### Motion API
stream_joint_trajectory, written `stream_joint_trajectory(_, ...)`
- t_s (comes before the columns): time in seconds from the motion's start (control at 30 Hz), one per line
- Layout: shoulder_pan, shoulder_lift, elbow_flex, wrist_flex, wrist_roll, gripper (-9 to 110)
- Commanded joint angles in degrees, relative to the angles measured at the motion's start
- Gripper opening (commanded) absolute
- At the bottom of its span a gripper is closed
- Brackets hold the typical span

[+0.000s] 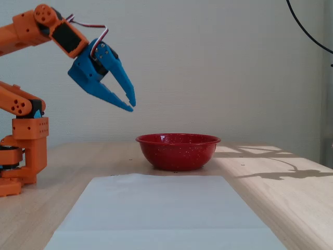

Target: Grasp the red cube and put it in the red bowl

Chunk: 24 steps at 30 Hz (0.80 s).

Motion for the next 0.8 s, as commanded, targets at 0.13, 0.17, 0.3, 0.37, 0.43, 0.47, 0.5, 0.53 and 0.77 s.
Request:
stream_joint_trajectory(0.13,-1.0,15.8,18.2,-16.2,-1.9,0)
stream_joint_trajectory(0.17,-0.9,17.6,20.9,-18.4,-2.0,0)
stream_joint_trajectory(0.3,-0.5,23.3,31.7,-27.6,-2.2,0)
stream_joint_trajectory(0.37,-0.1,25.8,36.5,-31.6,-1.8,0)
stream_joint_trajectory(0.43,0.4,27.9,40.0,-33.8,-1.8,0)
stream_joint_trajectory(0.47,0.7,28.9,41.5,-34.5,-1.8,0)
stream_joint_trajectory(0.5,1.1,30.0,42.7,-34.7,-1.8,0)
stream_joint_trajectory(0.53,1.1,30.1,43.4,-34.9,-1.8,0)
stream_joint_trajectory(0.77,1.6,30.1,43.4,-22.4,-1.1,0)
